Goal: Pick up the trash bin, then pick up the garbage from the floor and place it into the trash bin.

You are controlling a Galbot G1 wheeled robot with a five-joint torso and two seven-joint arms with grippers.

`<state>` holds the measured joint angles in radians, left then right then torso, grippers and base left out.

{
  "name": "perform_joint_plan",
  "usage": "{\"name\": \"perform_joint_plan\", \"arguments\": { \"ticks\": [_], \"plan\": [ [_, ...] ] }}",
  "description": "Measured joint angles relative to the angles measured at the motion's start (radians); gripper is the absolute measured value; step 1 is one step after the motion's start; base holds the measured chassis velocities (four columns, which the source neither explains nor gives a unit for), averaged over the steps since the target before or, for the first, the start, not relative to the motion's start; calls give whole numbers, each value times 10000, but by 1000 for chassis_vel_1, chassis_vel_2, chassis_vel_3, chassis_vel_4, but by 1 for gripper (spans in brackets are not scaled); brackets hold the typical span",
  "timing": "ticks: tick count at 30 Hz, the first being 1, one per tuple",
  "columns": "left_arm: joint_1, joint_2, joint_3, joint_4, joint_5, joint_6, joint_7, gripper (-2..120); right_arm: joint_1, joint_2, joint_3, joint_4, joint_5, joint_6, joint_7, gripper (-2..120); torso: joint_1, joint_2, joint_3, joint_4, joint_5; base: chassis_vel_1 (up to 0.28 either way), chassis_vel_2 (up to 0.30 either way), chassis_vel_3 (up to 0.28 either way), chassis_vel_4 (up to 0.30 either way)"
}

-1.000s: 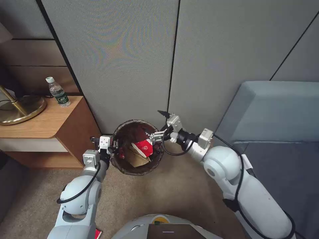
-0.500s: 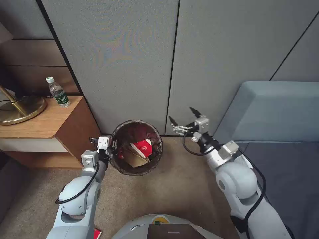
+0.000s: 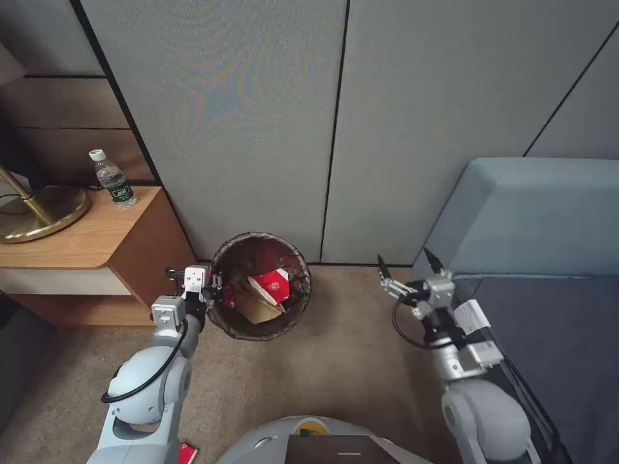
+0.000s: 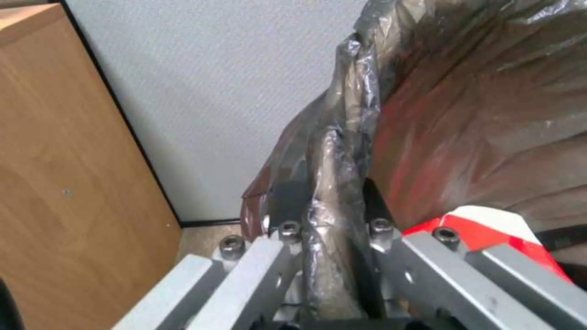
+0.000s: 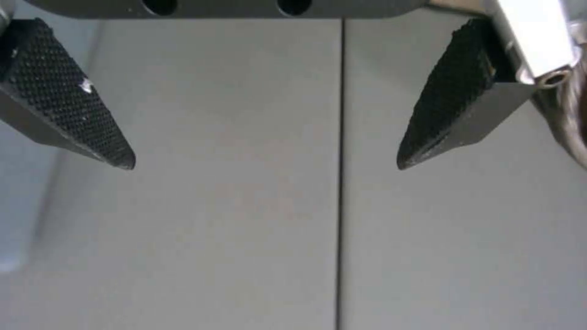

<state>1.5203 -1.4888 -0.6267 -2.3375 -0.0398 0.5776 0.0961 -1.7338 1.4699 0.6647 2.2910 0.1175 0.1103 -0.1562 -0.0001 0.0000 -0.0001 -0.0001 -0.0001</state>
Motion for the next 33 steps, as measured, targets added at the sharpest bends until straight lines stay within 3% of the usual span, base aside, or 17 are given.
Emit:
{"name": "perform_joint_plan", "arguments": {
  "ticks": [11,33],
  "plan": [
    [76,12,-58,-140,162,10,-6,3,-1248,136,671,5,262,987,51,100,0,0,0,1,0,0,0,0,0],
    [95,-52,-57,-126,349,31,46,3,-965,113,620,-143,354,810,102,100,0,0,1,1,1,16,18,16,16]
  ]
}}
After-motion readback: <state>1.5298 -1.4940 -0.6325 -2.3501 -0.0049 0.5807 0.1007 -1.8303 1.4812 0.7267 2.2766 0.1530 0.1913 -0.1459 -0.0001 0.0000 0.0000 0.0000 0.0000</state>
